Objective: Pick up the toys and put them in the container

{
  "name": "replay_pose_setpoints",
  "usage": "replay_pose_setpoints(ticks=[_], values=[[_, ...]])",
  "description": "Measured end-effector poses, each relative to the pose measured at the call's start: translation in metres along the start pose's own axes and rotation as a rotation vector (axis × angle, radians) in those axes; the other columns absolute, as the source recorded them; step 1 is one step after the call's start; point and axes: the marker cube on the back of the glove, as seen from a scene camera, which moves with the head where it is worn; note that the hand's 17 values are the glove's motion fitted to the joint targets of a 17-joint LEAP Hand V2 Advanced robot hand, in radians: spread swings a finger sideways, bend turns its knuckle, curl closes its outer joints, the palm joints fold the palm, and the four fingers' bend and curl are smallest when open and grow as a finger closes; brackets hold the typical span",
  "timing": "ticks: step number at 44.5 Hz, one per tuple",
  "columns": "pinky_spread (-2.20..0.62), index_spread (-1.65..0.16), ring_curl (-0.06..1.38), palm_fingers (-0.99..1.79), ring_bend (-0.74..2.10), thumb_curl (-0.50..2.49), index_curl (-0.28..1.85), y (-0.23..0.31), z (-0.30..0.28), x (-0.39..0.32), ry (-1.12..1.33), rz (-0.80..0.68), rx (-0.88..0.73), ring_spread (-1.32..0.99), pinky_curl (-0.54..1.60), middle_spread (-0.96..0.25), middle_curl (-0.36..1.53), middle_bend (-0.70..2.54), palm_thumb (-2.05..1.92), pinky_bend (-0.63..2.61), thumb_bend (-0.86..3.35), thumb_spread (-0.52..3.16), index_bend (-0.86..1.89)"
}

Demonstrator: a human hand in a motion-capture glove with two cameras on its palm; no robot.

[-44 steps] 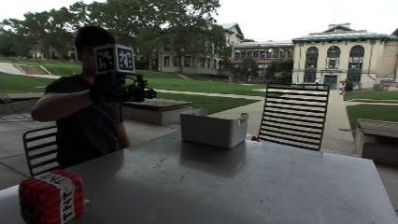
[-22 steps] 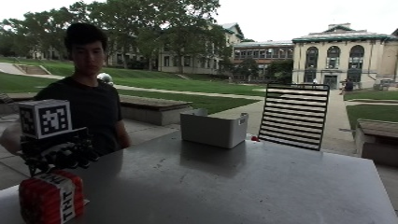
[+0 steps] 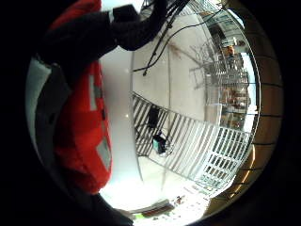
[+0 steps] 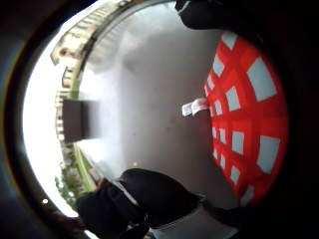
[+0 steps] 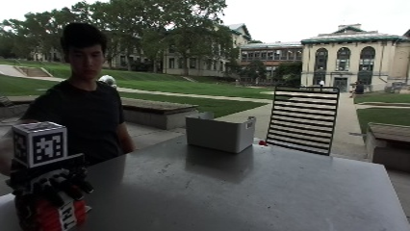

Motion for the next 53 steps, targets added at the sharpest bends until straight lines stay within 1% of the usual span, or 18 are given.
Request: replay_pose_setpoints(ticks=[2,5,15,16,18,20,21,24,28,31,35,38,39,40,45,50,52,53], values=[[0.03,-0.44,0.18,0.19,0.21,0.15,0.44,-0.001,0.002,0.001,0.003,-0.005,-0.005,-0.27,0.31,-0.25,0.41,0.18,-0.13,0.81,-0.1,0.84,0.25],[0.02,-0.45,0.2,0.26,0.25,0.15,0.45,-0.002,0.005,0.005,-0.001,-0.01,-0.009,-0.28,0.32,-0.27,0.39,0.14,-0.12,0.83,-0.09,0.85,0.29],[-0.1,-0.46,0.27,0.41,0.44,0.19,0.5,0.004,0.035,0.018,-0.029,-0.001,-0.018,-0.36,0.34,-0.29,0.35,0.14,-0.02,0.84,-0.03,0.91,0.37],[-0.14,-0.45,0.29,0.53,0.51,0.2,0.51,0.005,0.037,0.018,-0.028,-0.002,-0.011,-0.38,0.34,-0.3,0.36,0.17,0.04,0.84,0.0,0.94,0.38],[-0.18,-0.45,0.29,0.59,0.55,0.21,0.5,0.006,0.042,0.019,-0.022,-0.002,0.007,-0.41,0.32,-0.31,0.35,0.16,0.08,0.84,0.02,0.97,0.36],[-0.28,-0.44,0.33,0.8,0.66,0.25,0.49,0.007,0.045,0.018,-0.013,0.004,0.017,-0.45,0.33,-0.33,0.36,0.2,0.26,0.87,0.13,1.04,0.32],[-0.3,-0.44,0.32,0.81,0.66,0.25,0.48,0.007,0.046,0.017,-0.009,0.007,0.019,-0.46,0.32,-0.33,0.36,0.2,0.28,0.86,0.14,1.06,0.3],[-0.38,-0.43,0.35,0.93,0.73,0.3,0.48,0.005,0.047,0.018,-0.011,0.004,0.018,-0.49,0.33,-0.36,0.38,0.25,0.44,0.86,0.23,1.1,0.25],[-0.44,-0.41,0.38,1.0,0.76,0.37,0.49,0.003,0.047,0.018,-0.026,-0.004,0.012,-0.5,0.33,-0.39,0.43,0.35,0.57,0.82,0.26,0.96,0.18],[-0.48,-0.4,0.4,1.09,0.77,0.43,0.5,0.001,0.045,0.017,-0.031,-0.003,0.015,-0.5,0.33,-0.4,0.46,0.42,0.68,0.79,0.3,0.82,0.18],[-0.51,-0.39,0.41,1.13,0.78,0.48,0.51,-0.002,0.043,0.013,-0.023,0.005,0.04,-0.5,0.34,-0.41,0.49,0.48,0.76,0.78,0.32,0.7,0.18],[-0.52,-0.38,0.44,1.27,0.84,0.52,0.54,-0.006,0.042,0.011,0.008,0.007,0.058,-0.48,0.34,-0.41,0.52,0.55,0.86,0.74,0.38,0.65,0.24],[-0.52,-0.38,0.44,1.27,0.85,0.53,0.55,-0.007,0.041,0.01,0.018,0.009,0.059,-0.48,0.34,-0.41,0.53,0.56,0.87,0.74,0.39,0.63,0.24],[-0.52,-0.37,0.46,1.37,0.88,0.55,0.57,-0.008,0.04,0.009,0.029,0.011,0.059,-0.47,0.33,-0.4,0.55,0.61,0.92,0.71,0.43,0.63,0.29],[-0.54,-0.35,0.49,1.47,0.99,0.6,0.63,-0.013,0.033,0.007,0.069,0.027,0.059,-0.44,0.32,-0.38,0.6,0.75,1.03,0.64,0.55,0.66,0.42],[-0.56,-0.32,0.51,1.45,1.05,0.64,0.69,-0.008,0.02,-0.002,0.059,0.064,0.064,-0.42,0.32,-0.35,0.63,0.87,1.06,0.6,0.65,0.72,0.57],[-0.56,-0.31,0.51,1.37,1.07,0.65,0.71,-0.005,0.014,-0.006,0.055,0.07,0.075,-0.42,0.32,-0.34,0.64,0.89,1.01,0.6,0.6,0.6,0.59],[-0.56,-0.3,0.51,1.42,1.08,0.66,0.72,-0.003,0.01,-0.008,0.055,0.076,0.078,-0.41,0.32,-0.33,0.64,0.91,1.06,0.6,0.67,0.69,0.62]])
